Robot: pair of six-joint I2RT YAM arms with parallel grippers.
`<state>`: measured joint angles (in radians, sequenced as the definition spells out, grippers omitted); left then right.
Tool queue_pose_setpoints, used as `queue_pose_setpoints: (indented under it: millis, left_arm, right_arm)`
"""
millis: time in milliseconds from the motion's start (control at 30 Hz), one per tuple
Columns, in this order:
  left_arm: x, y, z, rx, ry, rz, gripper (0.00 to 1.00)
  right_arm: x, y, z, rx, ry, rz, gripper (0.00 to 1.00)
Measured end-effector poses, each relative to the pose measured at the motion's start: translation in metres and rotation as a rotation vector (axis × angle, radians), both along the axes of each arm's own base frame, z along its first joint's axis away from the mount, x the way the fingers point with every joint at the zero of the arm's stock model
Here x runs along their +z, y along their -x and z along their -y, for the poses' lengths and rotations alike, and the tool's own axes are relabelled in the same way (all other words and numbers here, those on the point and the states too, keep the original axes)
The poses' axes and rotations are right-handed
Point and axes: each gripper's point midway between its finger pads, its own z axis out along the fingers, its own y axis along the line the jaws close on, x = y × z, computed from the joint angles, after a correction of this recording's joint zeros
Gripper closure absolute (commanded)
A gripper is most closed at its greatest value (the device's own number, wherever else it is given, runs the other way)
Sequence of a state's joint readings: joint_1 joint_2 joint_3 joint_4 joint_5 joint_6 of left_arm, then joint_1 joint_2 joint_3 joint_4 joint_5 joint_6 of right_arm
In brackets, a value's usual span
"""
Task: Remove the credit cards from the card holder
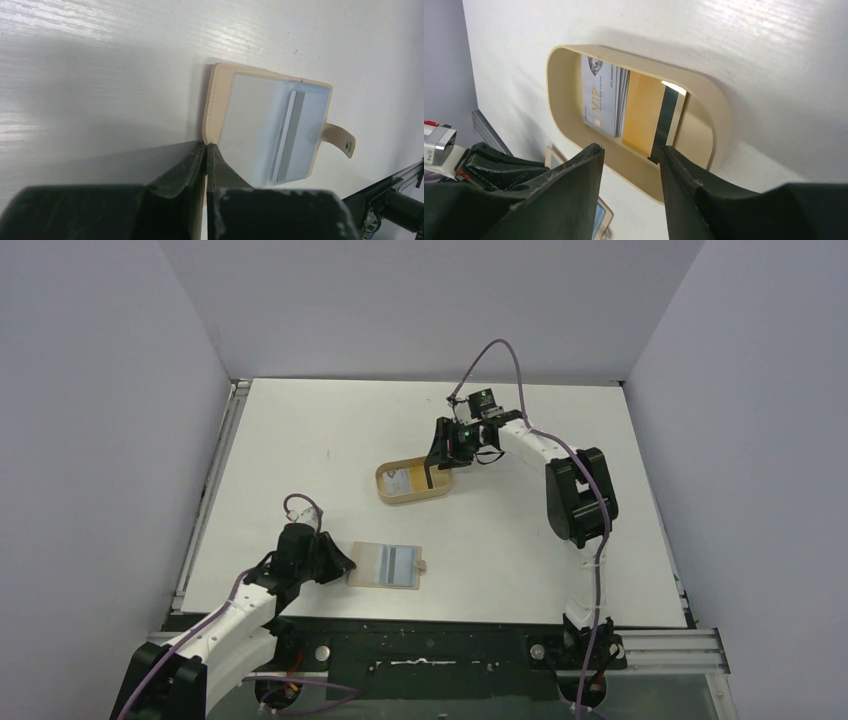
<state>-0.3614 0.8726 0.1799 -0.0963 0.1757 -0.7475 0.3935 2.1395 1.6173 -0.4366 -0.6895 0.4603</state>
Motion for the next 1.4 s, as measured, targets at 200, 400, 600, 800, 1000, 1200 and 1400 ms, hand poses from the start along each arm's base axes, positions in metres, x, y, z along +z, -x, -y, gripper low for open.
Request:
queue_pose_setpoints:
  millis: [200,400,600,800,1000,1200,1400]
  left_arm:
    - [0.000,0.000,0.000,0.000,0.000,0.000,1.00]
    - [0.000,0.001,-0.001,0.003,-0.004,-0.001,1.00]
    - [0.000,0.001,-0.001,0.003,-0.004,-0.002,1.00]
    - [0.000,0.001,-0.001,0.003,-0.004,-0.002,1.00]
    - [0.000,0.002,-0.002,0.003,-0.004,-0.003,1.00]
    - [0.000,0.003,-0.002,0.003,-0.005,-0.004,1.00]
    - [0.000,0.003,-0.002,0.003,-0.005,-0.005,1.00]
  right_arm:
    - [0.033,-0.017,0.008,-0.008,0.068,0.105,0.41]
    - [0.110,0.013,-0.004,0.025,0.070,0.260,0.39]
    - [0.118,0.129,-0.086,0.209,-0.045,0.249,0.43]
    - [0.022,0.221,-0.111,0.289,0.039,0.004,0.45]
    - [-0.017,0.232,-0.096,0.221,0.096,-0.067,0.47]
    - [-0.031,0.238,-0.078,0.181,0.136,-0.077,0.48]
    - [-0.034,0.238,-0.071,0.164,0.155,-0.066,0.49]
